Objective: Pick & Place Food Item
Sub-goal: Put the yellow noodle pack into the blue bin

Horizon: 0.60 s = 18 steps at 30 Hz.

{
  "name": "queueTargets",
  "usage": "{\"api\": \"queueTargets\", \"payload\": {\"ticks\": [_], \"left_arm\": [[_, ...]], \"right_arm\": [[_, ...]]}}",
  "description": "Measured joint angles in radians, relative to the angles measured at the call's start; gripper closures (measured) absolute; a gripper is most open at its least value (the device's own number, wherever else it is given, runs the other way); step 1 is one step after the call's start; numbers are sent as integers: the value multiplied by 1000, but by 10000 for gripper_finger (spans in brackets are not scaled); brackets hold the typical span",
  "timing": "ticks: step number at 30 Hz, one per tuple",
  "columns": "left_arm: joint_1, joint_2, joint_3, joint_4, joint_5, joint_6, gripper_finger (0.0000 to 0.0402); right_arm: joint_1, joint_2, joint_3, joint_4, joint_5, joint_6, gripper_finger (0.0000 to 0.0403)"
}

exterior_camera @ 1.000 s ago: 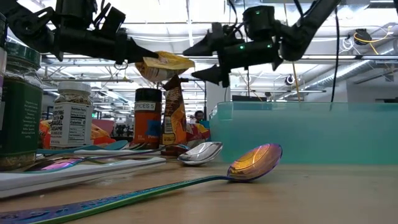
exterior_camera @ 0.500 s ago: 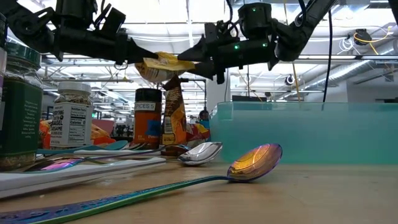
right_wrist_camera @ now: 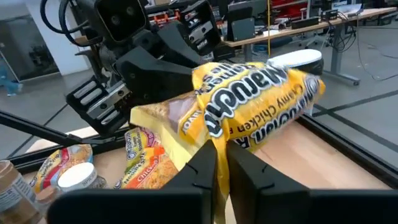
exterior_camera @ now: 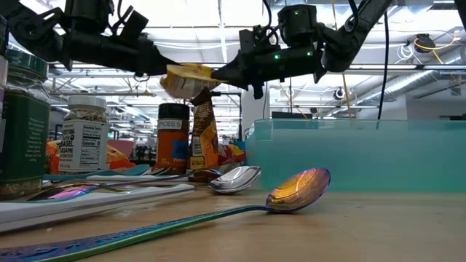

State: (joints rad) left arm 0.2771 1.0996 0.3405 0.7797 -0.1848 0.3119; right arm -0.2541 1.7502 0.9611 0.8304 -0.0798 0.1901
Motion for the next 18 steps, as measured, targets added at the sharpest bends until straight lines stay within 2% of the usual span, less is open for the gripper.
{"api": "queueTargets", "payload": {"ticks": [4, 10, 13, 18], "left_arm": [[-7, 0, 0, 18, -72, 0, 277], [-7, -1, 0, 29, -165, -1, 194], [-7, -1, 0, 27, -163, -3, 168], [-7, -1, 0, 17, -161, -10, 146]], "right_arm": [[-25, -49, 0, -61, -2, -25, 395], [-88, -173, -2, -276, 36, -61, 395], [-116, -241, -15, -407, 106, -92, 399], [-145, -345, -56, -555, 297, -164, 398]]}}
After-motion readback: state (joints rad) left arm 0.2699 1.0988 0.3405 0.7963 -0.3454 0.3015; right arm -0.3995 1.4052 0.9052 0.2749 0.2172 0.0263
